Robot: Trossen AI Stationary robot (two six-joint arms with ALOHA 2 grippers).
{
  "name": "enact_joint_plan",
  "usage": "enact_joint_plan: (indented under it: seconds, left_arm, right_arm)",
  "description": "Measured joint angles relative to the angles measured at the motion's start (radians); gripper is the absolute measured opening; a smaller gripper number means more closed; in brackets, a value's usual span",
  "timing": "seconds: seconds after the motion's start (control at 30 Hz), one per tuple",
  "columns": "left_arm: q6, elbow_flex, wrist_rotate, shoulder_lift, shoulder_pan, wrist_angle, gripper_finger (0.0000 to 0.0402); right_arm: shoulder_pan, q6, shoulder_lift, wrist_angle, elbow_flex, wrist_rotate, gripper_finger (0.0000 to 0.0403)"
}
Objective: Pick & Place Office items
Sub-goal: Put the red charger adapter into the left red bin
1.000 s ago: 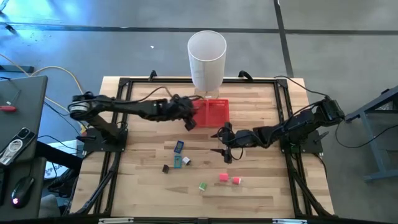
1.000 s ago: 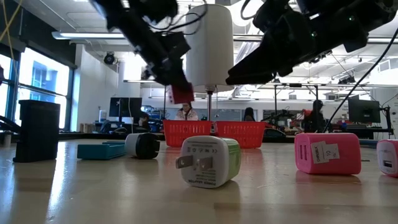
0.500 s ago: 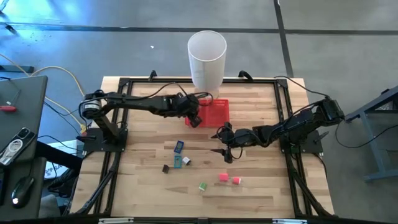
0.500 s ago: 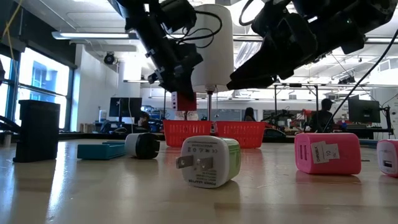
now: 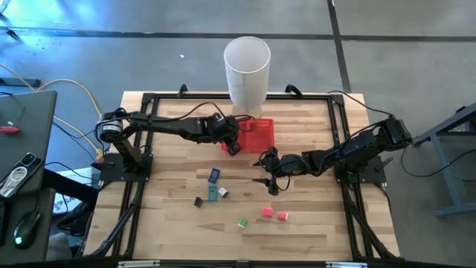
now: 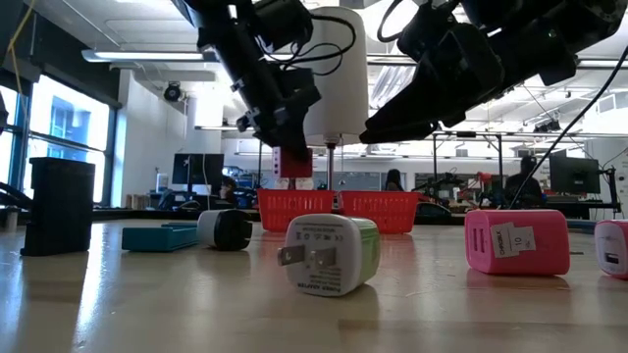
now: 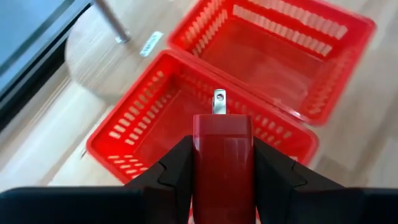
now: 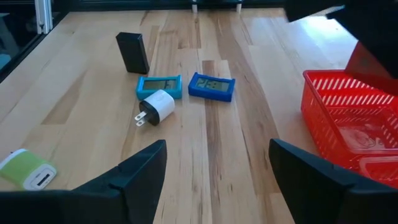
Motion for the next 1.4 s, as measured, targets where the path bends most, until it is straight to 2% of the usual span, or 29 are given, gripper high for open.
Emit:
enact_joint_plan:
  seconds: [0.17,0.37,0.67,1.1,1.4]
  left_arm:
    - [0.124,0.0,0.089,0.006,-0.003,0.02,0.0115]
    - [0.187,0.0,0.104,0.027,0.001,0.033,0.0115]
    - [0.219,-0.001,0.113,0.029,0.001,0.025,0.0115]
    - [0.255,-0.001,0.136,0.125,0.002,0.038,0.0115]
    - [0.241,-0.002,0.136,0.128,0.014,0.036,0.0121]
  right_arm:
    - [0.0,0.0,0.0,-0.002,0.0,0.0,0.027]
    - [0.0,0.002,0.0,0.002,0.0,-0.002,0.027]
    - [0.0,0.003,0.0,0.004,0.0,-0.026,0.027]
    - [0.0,0.003,0.0,-0.009,0.0,-0.05,0.027]
    - [0.0,0.001,0.0,-0.009,0.0,-0.05,0.027]
